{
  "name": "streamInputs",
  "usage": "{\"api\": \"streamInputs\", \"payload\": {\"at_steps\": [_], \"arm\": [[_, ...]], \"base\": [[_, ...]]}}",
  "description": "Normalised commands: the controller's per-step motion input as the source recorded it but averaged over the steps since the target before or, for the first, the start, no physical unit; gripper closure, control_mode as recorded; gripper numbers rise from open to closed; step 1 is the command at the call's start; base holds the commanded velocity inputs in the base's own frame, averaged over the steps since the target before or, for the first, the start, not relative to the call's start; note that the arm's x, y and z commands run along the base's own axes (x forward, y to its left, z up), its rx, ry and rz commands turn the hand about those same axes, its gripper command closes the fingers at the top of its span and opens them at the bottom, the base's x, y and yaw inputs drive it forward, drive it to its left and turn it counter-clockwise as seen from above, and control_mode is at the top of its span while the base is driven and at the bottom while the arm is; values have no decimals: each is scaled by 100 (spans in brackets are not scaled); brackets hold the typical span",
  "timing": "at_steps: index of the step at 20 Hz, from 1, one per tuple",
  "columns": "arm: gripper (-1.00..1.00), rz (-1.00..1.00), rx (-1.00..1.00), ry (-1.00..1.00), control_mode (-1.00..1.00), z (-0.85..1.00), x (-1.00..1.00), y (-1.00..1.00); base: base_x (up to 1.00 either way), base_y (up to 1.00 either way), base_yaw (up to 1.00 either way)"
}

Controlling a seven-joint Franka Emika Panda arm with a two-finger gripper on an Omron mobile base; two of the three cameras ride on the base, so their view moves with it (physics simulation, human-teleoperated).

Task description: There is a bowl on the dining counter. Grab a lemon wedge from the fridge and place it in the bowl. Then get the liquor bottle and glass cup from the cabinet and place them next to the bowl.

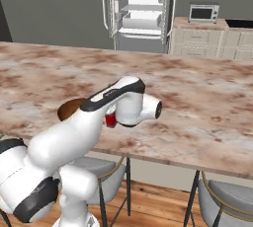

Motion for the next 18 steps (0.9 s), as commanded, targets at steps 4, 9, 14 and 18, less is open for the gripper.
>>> {"api": "streamInputs", "payload": {"at_steps": [4, 9, 14, 18], "arm": [[-100, -45, -10, 32, -100, 30, -39, 2], [-100, -46, -10, 40, -100, 31, -35, 0], [-100, -44, -6, 43, -100, 22, -46, 0], [-100, -42, -10, 34, -100, 7, -59, 0]], "base": [[0, 0, 0], [0, 0, 0], [0, 0, 0], [0, 0, 0]]}}
